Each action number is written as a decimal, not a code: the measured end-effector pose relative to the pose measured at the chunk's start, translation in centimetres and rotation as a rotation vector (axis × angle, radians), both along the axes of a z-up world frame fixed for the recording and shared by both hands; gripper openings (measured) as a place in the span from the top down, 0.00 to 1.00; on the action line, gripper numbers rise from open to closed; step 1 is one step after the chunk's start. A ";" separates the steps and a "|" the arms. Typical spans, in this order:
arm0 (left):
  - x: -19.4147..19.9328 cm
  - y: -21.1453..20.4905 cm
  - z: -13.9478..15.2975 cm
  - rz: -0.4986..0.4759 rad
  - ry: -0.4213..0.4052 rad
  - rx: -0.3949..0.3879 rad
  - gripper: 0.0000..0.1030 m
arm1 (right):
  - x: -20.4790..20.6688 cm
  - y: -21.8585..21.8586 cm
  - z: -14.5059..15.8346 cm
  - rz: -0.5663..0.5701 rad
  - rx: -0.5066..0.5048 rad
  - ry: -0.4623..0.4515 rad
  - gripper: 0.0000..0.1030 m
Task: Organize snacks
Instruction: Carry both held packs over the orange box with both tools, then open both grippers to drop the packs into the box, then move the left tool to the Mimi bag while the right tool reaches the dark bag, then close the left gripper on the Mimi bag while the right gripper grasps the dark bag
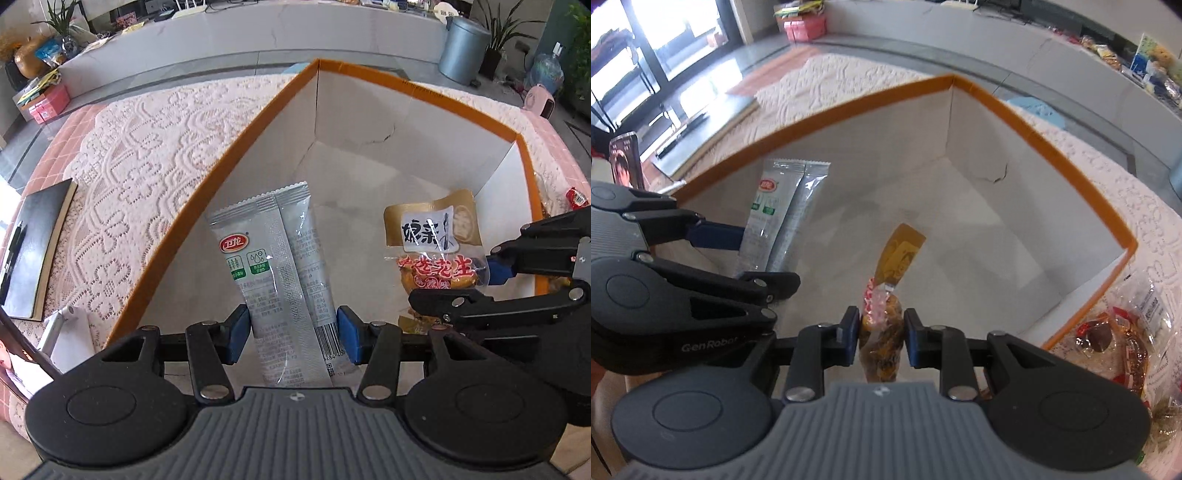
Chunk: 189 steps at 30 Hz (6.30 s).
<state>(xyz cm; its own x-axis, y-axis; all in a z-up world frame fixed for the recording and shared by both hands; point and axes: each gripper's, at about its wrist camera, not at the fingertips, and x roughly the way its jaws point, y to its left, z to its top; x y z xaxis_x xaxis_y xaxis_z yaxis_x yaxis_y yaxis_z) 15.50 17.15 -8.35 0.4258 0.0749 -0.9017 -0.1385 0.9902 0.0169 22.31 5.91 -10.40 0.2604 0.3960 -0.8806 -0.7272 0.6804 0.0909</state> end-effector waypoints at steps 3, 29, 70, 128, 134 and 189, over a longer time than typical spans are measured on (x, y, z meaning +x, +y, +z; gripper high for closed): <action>0.1 0.1 -0.4 0.001 0.015 -0.004 0.43 | 0.1 0.3 -0.2 0.014 -0.027 -0.007 0.78; -2.0 -1.9 3.1 0.004 -0.117 0.026 0.23 | -2.5 -4.4 5.0 -0.145 0.041 -0.228 0.46; -4.0 -21.8 2.0 -0.426 -0.308 -0.125 0.26 | -10.2 -29.5 -0.5 -0.811 0.063 -0.252 0.12; 2.5 -23.2 -2.7 -0.454 -0.301 -0.172 0.20 | -4.0 -30.7 -5.2 -0.830 0.113 -0.132 0.53; 4.6 -22.7 -4.4 -0.375 -0.237 -0.272 0.19 | -3.9 -31.8 -5.6 -0.891 0.150 -0.111 0.53; -5.4 -21.5 2.9 -0.465 -0.299 -0.187 0.57 | -10.5 -28.8 -0.1 -0.868 0.092 -0.217 0.54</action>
